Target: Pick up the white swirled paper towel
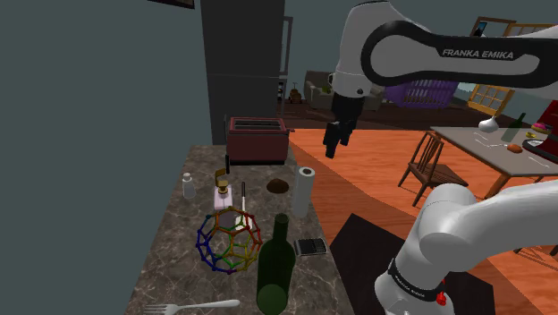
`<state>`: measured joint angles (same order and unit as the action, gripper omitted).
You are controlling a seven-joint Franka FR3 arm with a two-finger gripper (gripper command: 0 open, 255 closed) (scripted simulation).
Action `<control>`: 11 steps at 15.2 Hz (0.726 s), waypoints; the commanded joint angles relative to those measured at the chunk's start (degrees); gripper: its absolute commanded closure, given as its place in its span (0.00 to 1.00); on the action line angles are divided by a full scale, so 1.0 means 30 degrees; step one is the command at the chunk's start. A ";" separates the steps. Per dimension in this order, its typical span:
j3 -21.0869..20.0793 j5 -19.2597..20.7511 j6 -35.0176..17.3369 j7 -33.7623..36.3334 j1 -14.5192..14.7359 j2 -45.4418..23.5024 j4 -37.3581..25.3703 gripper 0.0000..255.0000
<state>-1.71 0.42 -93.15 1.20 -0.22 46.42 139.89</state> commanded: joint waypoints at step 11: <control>0.1287 0.1467 -0.8322 -0.1344 -0.0794 -0.3257 0.3449 0.00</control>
<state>1.66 4.32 -115.29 -2.34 -2.30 38.14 149.63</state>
